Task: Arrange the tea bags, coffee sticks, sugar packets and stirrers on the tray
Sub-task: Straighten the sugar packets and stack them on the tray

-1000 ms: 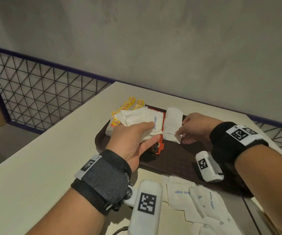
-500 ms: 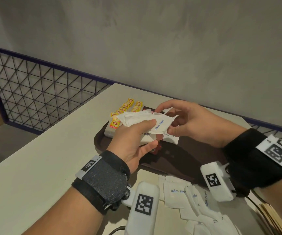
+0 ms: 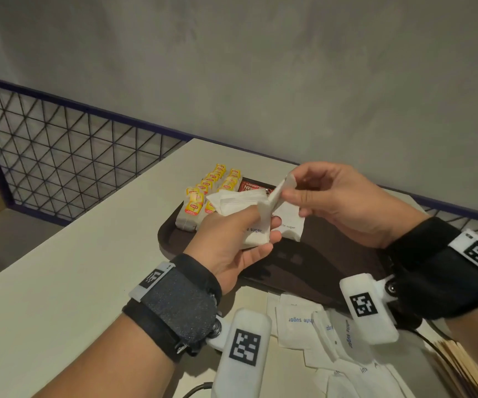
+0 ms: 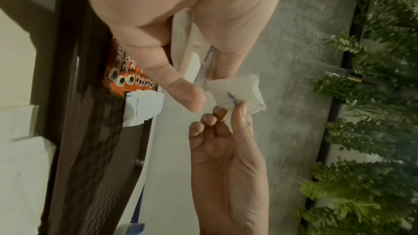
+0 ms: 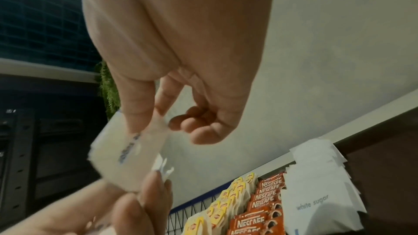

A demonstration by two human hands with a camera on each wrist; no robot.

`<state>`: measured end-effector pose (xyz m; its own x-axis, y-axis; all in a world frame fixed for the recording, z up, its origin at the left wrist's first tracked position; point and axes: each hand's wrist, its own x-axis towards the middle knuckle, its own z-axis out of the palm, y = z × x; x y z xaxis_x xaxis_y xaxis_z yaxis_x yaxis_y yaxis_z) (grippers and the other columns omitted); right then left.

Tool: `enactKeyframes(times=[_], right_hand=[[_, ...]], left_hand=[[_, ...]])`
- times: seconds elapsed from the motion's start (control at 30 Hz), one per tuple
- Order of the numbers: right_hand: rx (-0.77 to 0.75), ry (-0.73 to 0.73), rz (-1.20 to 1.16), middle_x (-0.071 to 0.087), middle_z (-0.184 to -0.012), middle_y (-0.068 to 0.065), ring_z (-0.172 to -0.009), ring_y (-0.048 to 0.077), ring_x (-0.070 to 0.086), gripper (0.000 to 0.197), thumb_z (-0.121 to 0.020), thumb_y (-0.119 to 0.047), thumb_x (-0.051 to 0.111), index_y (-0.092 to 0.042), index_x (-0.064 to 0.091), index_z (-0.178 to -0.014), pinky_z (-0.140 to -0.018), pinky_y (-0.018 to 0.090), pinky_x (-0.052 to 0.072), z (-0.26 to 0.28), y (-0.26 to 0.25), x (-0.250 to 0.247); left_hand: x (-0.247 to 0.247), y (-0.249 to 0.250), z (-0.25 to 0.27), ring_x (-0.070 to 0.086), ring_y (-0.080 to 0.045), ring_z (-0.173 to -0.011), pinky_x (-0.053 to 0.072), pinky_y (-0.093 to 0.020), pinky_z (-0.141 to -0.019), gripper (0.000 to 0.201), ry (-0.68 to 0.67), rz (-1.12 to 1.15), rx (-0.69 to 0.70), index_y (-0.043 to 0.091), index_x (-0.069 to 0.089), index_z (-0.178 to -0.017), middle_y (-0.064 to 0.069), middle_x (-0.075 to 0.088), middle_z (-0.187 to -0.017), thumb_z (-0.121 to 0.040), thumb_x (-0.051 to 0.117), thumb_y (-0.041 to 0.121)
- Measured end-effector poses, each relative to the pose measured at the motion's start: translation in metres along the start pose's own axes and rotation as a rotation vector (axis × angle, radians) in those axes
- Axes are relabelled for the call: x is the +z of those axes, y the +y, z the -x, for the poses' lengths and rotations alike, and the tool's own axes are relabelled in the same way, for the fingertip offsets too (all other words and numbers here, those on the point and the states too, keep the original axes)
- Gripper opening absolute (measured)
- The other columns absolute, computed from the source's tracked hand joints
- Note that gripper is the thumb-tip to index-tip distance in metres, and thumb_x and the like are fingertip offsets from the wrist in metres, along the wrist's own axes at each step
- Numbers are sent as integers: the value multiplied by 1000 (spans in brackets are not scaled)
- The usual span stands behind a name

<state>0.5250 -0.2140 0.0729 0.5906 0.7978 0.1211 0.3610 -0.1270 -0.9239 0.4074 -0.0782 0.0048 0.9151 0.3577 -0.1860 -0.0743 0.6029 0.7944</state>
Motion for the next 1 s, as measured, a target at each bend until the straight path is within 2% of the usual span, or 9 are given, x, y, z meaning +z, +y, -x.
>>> enactKeyframes(times=[0.07, 0.13, 0.23, 0.37, 0.47, 0.63, 0.77, 0.9, 1.0], right_hand=[[14, 86, -57, 73, -93, 4, -89, 16, 66, 9, -82, -12, 75, -13, 67, -85, -75, 29, 51, -6, 0, -5], [79, 160, -114, 74, -92, 7, -84, 17, 71, 13, -91, 0, 65, -11, 62, -85, -73, 29, 57, -13, 0, -12], [212, 176, 118, 74, -99, 17, -71, 25, 76, 4, -97, -3, 61, -7, 59, -95, -67, 38, 63, -20, 11, -17], [389, -103, 652, 73, -102, 10, -75, 27, 77, 9, -97, -17, 68, -17, 65, -105, -62, 36, 64, -26, 35, -20], [443, -232, 791, 72, -103, 10, -80, 25, 75, 16, -91, -17, 75, -21, 69, -106, -61, 31, 62, -33, 44, -22], [375, -182, 869, 70, -85, 1, -68, 15, 70, 31, -83, -14, 83, -24, 68, -109, -59, 22, 55, -49, 55, -17], [284, -98, 979, 66, -93, -5, -81, 11, 63, 43, -81, -20, 85, -31, 61, -115, -69, 24, 52, -60, 59, -11], [226, -72, 1039, 62, -95, -9, -81, 6, 57, 51, -79, -20, 87, -30, 60, -121, -74, 25, 51, -65, 62, -6], [196, -26, 1047, 63, -104, -6, -85, 7, 58, 49, -80, -23, 86, -30, 61, -122, -76, 27, 53, -65, 63, -6]], left_hand=[[-2, 1, -2, 74, -14, -65, 57, -22, -50, 19, 56, 26, 26, 15, 70, -112, -7, 80, -87, -93, 72, 18], [-5, 4, -5, 76, -16, -71, 57, -23, -50, 20, 111, 72, 44, 15, 68, -113, -9, 80, -91, -94, 71, 18], [-9, 8, -5, 78, -20, -82, 57, -24, -50, 23, 147, 129, 57, 16, 65, -118, -11, 80, -96, -95, 69, 17], [-9, 9, -5, 78, -21, -82, 57, -24, -51, 27, 142, 151, 70, 17, 62, -123, -11, 79, -98, -96, 66, 16], [-9, 8, -7, 78, -22, -84, 57, -25, -51, 27, 142, 152, 76, 17, 62, -123, -11, 79, -98, -96, 67, 17], [-9, 7, -8, 78, -22, -84, 57, -25, -52, 29, 149, 146, 76, 19, 61, -125, -10, 80, -97, -96, 66, 17], [-9, 6, -8, 78, -21, -85, 57, -25, -52, 32, 143, 143, 82, 20, 59, -128, -9, 80, -97, -97, 66, 18], [-10, 7, -9, 78, -23, -87, 58, -26, -54, 29, 122, 153, 79, 19, 61, -125, -11, 79, -99, -97, 66, 19], [-10, 8, -10, 77, -29, -92, 63, -31, -64, 27, 103, 213, 50, 15, 62, -123, -17, 77, -106, -96, 64, 17]])
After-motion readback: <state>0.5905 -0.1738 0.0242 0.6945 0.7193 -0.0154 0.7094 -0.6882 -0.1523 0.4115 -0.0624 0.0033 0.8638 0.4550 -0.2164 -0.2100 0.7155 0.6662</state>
